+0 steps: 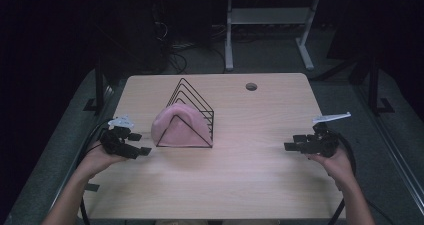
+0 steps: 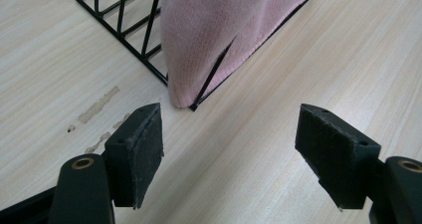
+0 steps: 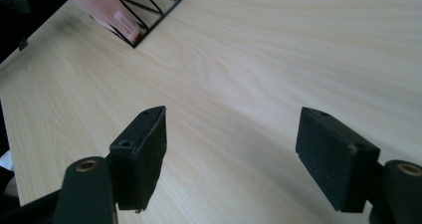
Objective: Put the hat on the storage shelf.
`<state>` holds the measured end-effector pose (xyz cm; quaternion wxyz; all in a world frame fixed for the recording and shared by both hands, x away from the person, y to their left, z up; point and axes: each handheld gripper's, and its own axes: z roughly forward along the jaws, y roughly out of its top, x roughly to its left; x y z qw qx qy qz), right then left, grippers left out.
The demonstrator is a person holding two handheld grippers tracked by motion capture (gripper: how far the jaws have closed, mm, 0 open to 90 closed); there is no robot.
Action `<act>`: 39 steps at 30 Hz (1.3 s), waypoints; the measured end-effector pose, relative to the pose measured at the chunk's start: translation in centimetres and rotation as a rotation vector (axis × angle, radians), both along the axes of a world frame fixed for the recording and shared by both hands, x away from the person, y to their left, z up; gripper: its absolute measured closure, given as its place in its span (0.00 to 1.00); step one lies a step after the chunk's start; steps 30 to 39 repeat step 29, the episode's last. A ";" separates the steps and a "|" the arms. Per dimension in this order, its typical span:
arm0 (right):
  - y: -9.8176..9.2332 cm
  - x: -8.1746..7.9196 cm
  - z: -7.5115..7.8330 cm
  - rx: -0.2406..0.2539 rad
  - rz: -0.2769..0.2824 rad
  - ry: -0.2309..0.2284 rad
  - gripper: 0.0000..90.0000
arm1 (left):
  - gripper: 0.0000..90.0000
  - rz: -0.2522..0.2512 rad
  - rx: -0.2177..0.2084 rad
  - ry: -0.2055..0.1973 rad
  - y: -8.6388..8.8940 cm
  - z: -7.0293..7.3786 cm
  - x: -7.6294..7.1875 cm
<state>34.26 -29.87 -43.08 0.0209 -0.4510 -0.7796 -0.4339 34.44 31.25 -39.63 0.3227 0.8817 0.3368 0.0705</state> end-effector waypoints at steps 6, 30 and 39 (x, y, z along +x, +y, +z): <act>-1.1 -1.4 -0.9 -0.012 -0.023 0.009 0.30 | 0.29 0.005 -0.007 -0.008 -0.2 0.0 -0.2; 1.6 -7.8 -0.7 0.039 0.006 -0.110 0.28 | 0.28 0.116 -0.130 -0.083 -1.6 -3.1 -5.4; 1.6 -7.8 -0.7 0.039 0.006 -0.110 0.28 | 0.28 0.116 -0.130 -0.083 -1.6 -3.1 -5.4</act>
